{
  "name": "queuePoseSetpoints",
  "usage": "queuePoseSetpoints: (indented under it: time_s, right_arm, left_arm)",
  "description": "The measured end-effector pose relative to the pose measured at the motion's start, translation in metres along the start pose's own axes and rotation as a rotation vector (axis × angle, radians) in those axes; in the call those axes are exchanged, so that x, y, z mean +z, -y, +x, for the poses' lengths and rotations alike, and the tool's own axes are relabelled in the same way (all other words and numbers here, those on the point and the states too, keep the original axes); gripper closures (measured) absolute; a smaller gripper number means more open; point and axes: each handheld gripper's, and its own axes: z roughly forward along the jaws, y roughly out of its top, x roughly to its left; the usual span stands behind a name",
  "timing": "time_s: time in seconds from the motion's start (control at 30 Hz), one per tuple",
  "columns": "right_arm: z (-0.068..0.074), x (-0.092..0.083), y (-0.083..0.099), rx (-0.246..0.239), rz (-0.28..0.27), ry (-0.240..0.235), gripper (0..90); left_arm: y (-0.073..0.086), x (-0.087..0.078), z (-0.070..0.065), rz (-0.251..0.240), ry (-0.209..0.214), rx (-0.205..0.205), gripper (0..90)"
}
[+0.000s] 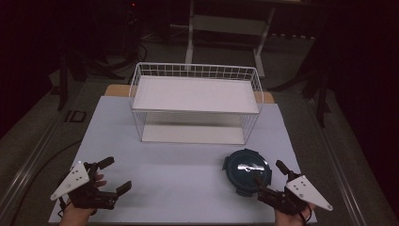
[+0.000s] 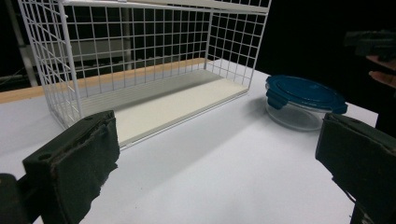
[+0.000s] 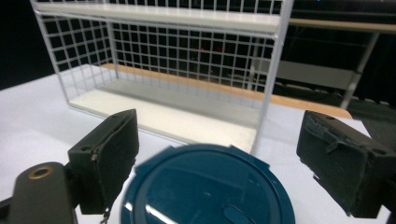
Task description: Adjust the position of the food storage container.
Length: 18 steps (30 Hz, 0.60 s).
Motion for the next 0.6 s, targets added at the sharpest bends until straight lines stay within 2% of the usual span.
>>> queuePoseSetpoints:
  time_s: [0.17,0.2,0.3,0.43,0.6]
  right_arm:
    - [0.003,-0.003,-0.010,-0.013,-0.005,-0.016,12.7]
    - [0.002,-0.004,-0.016,0.006,-0.001,-0.030,12.3]
    - [0.000,-0.004,-0.020,0.008,0.008,-0.027,12.2]
    - [-0.009,0.001,-0.027,0.038,0.048,-0.056,11.6]
    - [-0.022,0.004,-0.029,0.050,0.088,-0.055,11.6]
  left_arm:
    - [0.000,0.000,0.000,-0.002,-0.003,-0.002,0.0]
    - [0.000,0.000,0.001,-0.004,-0.001,-0.008,0.0]
    - [0.000,0.001,0.001,-0.003,-0.002,-0.007,0.0]
    - [0.000,0.001,0.001,-0.003,0.005,-0.011,0.0]
    - [0.000,0.002,0.000,0.001,0.012,-0.007,0.0]
